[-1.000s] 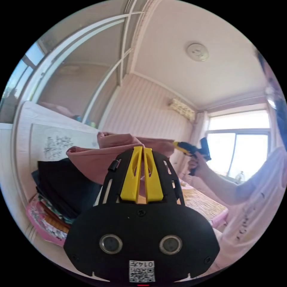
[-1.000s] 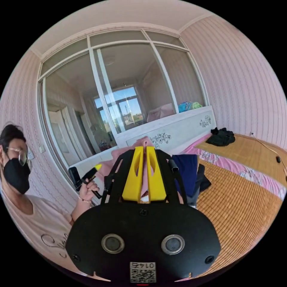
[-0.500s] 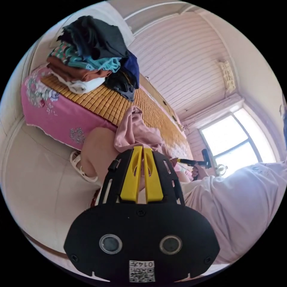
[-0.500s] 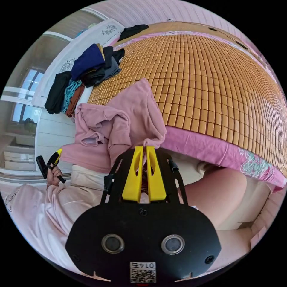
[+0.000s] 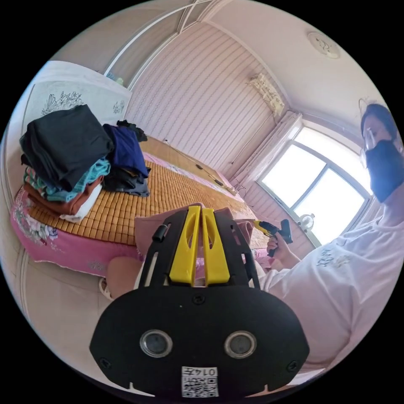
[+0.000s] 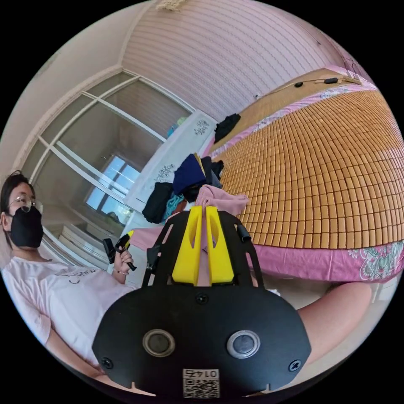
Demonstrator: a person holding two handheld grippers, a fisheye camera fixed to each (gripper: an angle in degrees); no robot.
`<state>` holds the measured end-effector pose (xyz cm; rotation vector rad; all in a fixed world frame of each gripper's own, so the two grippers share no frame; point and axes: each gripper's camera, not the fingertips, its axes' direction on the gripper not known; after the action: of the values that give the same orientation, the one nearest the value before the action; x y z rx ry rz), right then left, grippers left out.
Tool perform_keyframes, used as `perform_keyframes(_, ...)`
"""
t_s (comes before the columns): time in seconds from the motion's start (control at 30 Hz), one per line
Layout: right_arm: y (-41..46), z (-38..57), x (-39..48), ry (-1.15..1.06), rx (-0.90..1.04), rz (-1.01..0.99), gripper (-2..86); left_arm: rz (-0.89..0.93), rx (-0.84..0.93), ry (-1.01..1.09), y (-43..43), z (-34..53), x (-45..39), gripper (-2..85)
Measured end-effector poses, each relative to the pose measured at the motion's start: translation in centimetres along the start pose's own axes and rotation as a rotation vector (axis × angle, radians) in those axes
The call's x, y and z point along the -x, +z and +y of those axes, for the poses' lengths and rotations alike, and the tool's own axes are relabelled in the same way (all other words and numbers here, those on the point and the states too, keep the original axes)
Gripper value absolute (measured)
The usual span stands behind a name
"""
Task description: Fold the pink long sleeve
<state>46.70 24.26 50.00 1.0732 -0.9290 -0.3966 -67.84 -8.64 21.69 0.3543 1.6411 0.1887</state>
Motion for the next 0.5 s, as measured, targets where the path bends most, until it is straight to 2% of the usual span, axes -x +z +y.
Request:
perform_keyframes(0.1,-6.2,1.5,-0.7,0.015,-0.192,-0.115,0.6,0.069,-0.047,0.042,-0.4,-1.2,-1.7,-1.0)
perform_keyframes(0.27,-17.4,3.3,0.4,-0.137,-0.528,-0.251,0.7,0.230,-0.162,0.148,-0.7,-3.8,-6.0,-1.0)
perform_keyframes(0.4,-21.7,3.4,2.0,-0.235,-0.564,-0.160,0.5,0.259,-0.201,0.240,1.0,-5.4,-8.1,-1.0)
perform_keyframes(0.5,-23.1,2.7,2.9,-0.277,-0.537,0.012,0.2,0.272,-0.203,0.260,3.6,-6.3,-8.7,-1.0)
